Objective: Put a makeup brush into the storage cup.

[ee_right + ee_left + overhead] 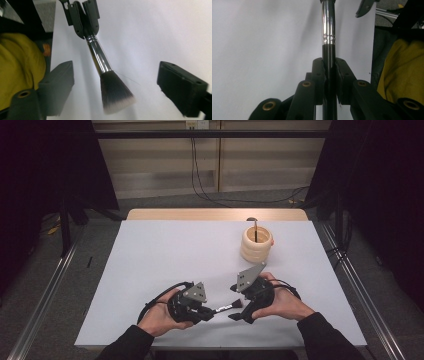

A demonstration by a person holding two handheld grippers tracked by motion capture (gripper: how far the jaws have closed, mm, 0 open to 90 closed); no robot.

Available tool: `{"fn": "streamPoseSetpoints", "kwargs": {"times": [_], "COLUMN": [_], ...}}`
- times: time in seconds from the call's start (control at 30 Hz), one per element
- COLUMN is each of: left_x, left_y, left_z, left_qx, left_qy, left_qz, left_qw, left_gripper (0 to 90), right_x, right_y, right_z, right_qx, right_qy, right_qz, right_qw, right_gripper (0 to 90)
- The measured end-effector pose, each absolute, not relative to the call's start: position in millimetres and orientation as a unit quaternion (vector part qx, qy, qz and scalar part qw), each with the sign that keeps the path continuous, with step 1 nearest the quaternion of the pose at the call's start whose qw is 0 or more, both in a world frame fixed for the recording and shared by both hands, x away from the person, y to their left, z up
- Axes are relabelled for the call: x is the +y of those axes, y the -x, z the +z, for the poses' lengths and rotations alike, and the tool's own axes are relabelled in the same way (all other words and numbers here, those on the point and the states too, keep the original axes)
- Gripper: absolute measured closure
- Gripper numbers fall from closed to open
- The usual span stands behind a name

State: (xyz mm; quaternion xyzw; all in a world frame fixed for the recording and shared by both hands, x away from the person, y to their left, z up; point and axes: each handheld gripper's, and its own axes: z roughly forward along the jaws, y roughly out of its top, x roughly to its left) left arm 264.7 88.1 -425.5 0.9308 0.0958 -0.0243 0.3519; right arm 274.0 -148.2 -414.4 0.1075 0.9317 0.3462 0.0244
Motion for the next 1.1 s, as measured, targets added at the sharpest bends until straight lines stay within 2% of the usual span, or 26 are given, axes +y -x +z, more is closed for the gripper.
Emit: {"fn": "streamPoseSetpoints", "kwargs": {"times": [0.07, 0.5, 1.1], "left_x": [88.9, 99.5, 115.7], "left_y": [-264.3, -263.5, -256.7], "left_z": [-425.2, -424.3, -416.1], "left_qx": [0.097, 0.114, 0.144], "left_qy": [-0.931, -0.921, -0.896], "left_qz": [-0.02, -0.017, 0.001], "left_qw": [0.352, 0.373, 0.42], "left_gripper": [79.5, 79.5, 79.5], "right_x": [-149.5, -162.8, -184.6], "right_y": [-273.5, -272.3, -267.7], "right_z": [-415.9, -414.6, -406.7], "right_qx": [0.928, 0.896, 0.857], "right_qy": [-0.11, -0.157, -0.194], "right_qz": [0.355, 0.409, 0.473], "right_qw": [0.032, 0.068, 0.059], "right_gripper": [2.2, 4.7, 3.7]}}
